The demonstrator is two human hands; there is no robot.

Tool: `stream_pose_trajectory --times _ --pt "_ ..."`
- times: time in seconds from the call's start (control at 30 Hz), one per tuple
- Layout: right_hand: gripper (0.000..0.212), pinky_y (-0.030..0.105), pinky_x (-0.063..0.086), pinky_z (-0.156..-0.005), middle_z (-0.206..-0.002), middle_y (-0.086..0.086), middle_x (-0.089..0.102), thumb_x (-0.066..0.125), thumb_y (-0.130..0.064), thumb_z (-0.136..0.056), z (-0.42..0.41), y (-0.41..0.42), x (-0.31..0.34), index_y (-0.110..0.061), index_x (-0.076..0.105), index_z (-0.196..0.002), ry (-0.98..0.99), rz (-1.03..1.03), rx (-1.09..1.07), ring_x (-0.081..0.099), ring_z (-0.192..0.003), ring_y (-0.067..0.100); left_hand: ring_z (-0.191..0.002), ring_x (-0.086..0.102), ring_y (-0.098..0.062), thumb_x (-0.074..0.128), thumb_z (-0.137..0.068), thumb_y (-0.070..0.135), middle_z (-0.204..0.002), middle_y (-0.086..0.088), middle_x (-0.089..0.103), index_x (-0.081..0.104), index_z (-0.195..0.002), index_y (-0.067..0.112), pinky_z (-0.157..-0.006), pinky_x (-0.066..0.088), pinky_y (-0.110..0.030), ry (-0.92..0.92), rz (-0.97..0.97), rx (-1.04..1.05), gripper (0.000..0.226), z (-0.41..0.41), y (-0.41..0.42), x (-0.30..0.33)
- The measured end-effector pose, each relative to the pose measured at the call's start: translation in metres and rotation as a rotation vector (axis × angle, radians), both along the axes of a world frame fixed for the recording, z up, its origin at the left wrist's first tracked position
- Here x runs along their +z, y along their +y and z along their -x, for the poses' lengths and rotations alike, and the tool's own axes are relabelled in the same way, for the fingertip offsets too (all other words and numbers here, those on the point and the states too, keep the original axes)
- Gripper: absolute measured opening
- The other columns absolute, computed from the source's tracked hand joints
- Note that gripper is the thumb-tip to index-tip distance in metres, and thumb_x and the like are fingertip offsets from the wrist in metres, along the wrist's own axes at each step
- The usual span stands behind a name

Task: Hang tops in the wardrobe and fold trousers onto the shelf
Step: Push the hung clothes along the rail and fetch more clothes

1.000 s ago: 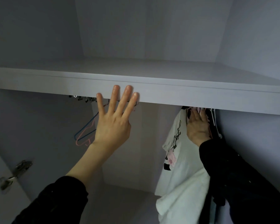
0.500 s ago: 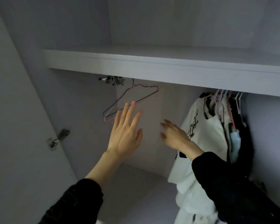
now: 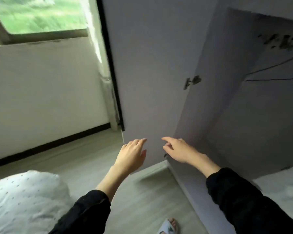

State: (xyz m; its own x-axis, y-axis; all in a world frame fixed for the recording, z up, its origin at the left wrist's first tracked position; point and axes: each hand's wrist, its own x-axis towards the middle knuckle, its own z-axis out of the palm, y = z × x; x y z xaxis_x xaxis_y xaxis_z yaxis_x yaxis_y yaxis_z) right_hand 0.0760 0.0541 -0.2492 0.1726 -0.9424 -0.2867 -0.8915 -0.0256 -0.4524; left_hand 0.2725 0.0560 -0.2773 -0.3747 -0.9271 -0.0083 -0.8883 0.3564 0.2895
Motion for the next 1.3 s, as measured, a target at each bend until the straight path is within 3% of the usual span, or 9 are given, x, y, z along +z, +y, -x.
stream_pose_trajectory --times 0.17,0.4,0.77,0.83,0.93,1.0,1.07,1.17,1.3 --pt "0.046 0.039 0.042 -0.099 -0.125 0.006 0.060 0.040 -0.032 -0.098 -0.137 0.016 -0.024 -0.023 0.036 -0.143 0.034 -0.076 0.338 0.053 -0.116 0.029 -0.128 0.042 -0.023 0.039 -0.098 0.026 -0.142 -0.003 0.044 0.032 -0.144 0.019 -0.101 0.037 -0.034 0.085 -0.116 0.318 0.046 -0.125 0.081 -0.035" --pt "0.046 0.037 0.045 -0.095 -0.122 0.002 0.063 0.040 -0.030 -0.099 -0.343 0.040 -0.033 -0.021 0.034 -0.144 0.031 -0.089 0.836 0.058 -0.111 0.024 -0.130 0.040 -0.019 0.039 -0.098 0.023 -0.144 -0.002 0.042 0.034 -0.143 0.018 -0.106 0.033 -0.031 0.170 -0.158 0.822 0.046 -0.284 0.182 -0.038" --pt "0.038 0.033 0.046 -0.093 -0.122 0.003 0.063 0.040 -0.030 -0.100 -0.586 0.085 -0.045 -0.017 0.043 -0.136 -0.013 -0.143 1.410 0.059 -0.110 0.022 -0.132 0.034 -0.015 0.032 -0.101 0.022 -0.147 0.003 0.035 0.028 -0.145 0.021 -0.106 0.031 -0.029 0.265 -0.223 1.480 0.045 -0.414 0.291 -0.030" --pt "0.038 0.036 0.047 -0.093 -0.121 0.005 0.064 0.040 -0.028 -0.100 -0.614 0.096 -0.051 -0.016 0.043 -0.136 0.000 -0.150 1.474 0.059 -0.109 0.023 -0.135 0.031 -0.014 0.033 -0.101 0.022 -0.148 0.003 0.034 0.029 -0.145 0.019 -0.108 0.028 -0.027 0.276 -0.233 1.539 0.044 -0.426 0.305 -0.037" --pt "0.040 0.028 0.044 -0.086 -0.120 0.003 0.064 0.039 -0.028 -0.101 -0.654 0.114 -0.064 -0.018 0.040 -0.139 0.036 -0.179 1.536 0.058 -0.108 0.023 -0.138 0.027 -0.012 0.034 -0.101 0.021 -0.149 0.004 0.031 0.030 -0.145 0.019 -0.112 0.024 -0.029 0.274 -0.254 1.616 0.044 -0.446 0.330 -0.052" --pt "0.037 0.027 0.041 -0.074 -0.109 0.006 0.065 0.038 -0.026 -0.100 -0.679 0.124 -0.074 -0.016 0.043 -0.136 0.051 -0.187 1.560 0.059 -0.095 0.025 -0.142 0.018 -0.013 0.033 -0.101 0.022 -0.153 0.003 0.024 0.025 -0.146 0.020 -0.115 0.018 -0.035 0.245 -0.313 1.659 0.046 -0.466 0.345 -0.064" --pt "0.031 0.033 0.045 -0.073 -0.104 0.009 0.064 0.036 -0.022 -0.099 -0.719 0.137 -0.090 -0.013 0.048 -0.127 0.061 -0.195 1.572 0.057 -0.086 0.027 -0.145 0.007 -0.015 0.031 -0.101 0.022 -0.156 0.004 0.014 0.020 -0.148 0.023 -0.117 0.012 -0.040 0.239 -0.388 1.700 0.048 -0.497 0.361 -0.081" --pt "0.031 0.036 0.046 -0.084 -0.118 0.010 0.060 0.035 -0.023 -0.100 -0.766 0.147 -0.110 -0.009 0.049 -0.124 0.069 -0.172 1.548 0.057 -0.105 0.031 -0.146 -0.005 -0.018 0.028 -0.101 0.022 -0.158 0.003 0.000 0.012 -0.149 0.025 -0.116 0.002 -0.045 0.202 -0.469 1.731 0.051 -0.533 0.373 -0.098" --pt "0.052 0.034 0.044 -0.088 -0.138 0.009 0.046 0.043 -0.035 -0.097 -0.827 0.166 -0.146 -0.014 0.032 -0.144 0.114 -0.182 1.431 0.048 -0.119 0.028 -0.144 -0.016 -0.022 0.028 -0.101 0.025 -0.157 0.000 -0.014 0.003 -0.150 0.028 -0.113 -0.002 -0.054 0.169 -0.568 1.750 0.055 -0.591 0.399 -0.125"
